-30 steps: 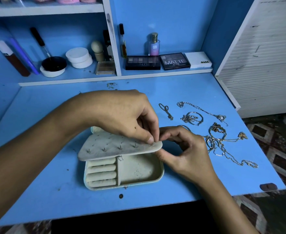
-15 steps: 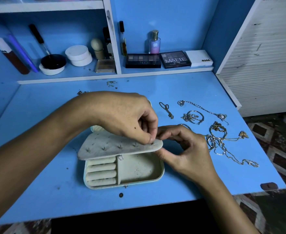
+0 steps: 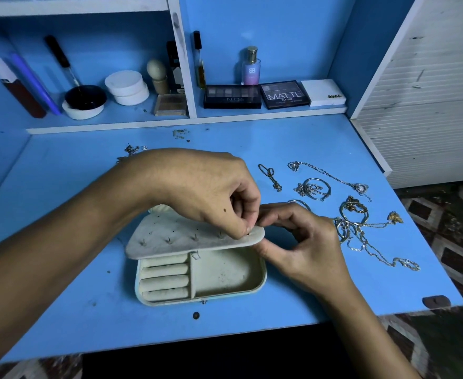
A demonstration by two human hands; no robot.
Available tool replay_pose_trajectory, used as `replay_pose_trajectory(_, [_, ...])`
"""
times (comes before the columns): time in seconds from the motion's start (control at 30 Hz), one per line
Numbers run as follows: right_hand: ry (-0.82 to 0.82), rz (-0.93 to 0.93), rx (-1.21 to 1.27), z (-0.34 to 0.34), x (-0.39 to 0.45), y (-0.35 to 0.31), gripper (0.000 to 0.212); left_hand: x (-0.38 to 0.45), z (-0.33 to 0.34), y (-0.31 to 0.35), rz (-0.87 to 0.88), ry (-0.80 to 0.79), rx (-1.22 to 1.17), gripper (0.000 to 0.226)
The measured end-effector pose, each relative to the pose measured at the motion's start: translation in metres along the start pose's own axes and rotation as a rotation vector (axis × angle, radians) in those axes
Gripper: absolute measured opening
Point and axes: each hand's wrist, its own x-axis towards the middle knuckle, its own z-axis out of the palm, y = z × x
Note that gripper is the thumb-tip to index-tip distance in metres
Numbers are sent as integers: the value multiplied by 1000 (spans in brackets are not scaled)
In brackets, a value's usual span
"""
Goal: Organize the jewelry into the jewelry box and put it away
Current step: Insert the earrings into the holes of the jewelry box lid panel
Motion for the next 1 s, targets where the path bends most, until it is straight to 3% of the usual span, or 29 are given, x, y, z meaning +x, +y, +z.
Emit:
replay_pose_trajectory(0.2, [0,14,-2,0,1,-1,21,-3,1,-5,13,28,-32,4])
replay_pose_trajectory(0.37, [0,38,-4,0,6,-7,21,-11,1,-24,58,110,-212,7])
replay_pose_trajectory(0.63, [8,101,-7,-1,23,-14,24,-33,2,-72,128,543,-619,14])
replay_pose_trajectory(0.8, [22,137,-2,2,40,-17,24,-39,16,-98,148,726,-810,41])
replay_pose_trajectory(0.87, [27,172,15,2,46,-18,24,-40,23,-107,131,806,-873,32])
replay_pose_trajectory(0.93, [34,199,7,3,53,-19,23,-41,29,-113,90,881,-906,5])
replay_pose_trajectory(1.0, [50,224,-4,4,60,-18,21,-40,36,-118,30,958,-910,20])
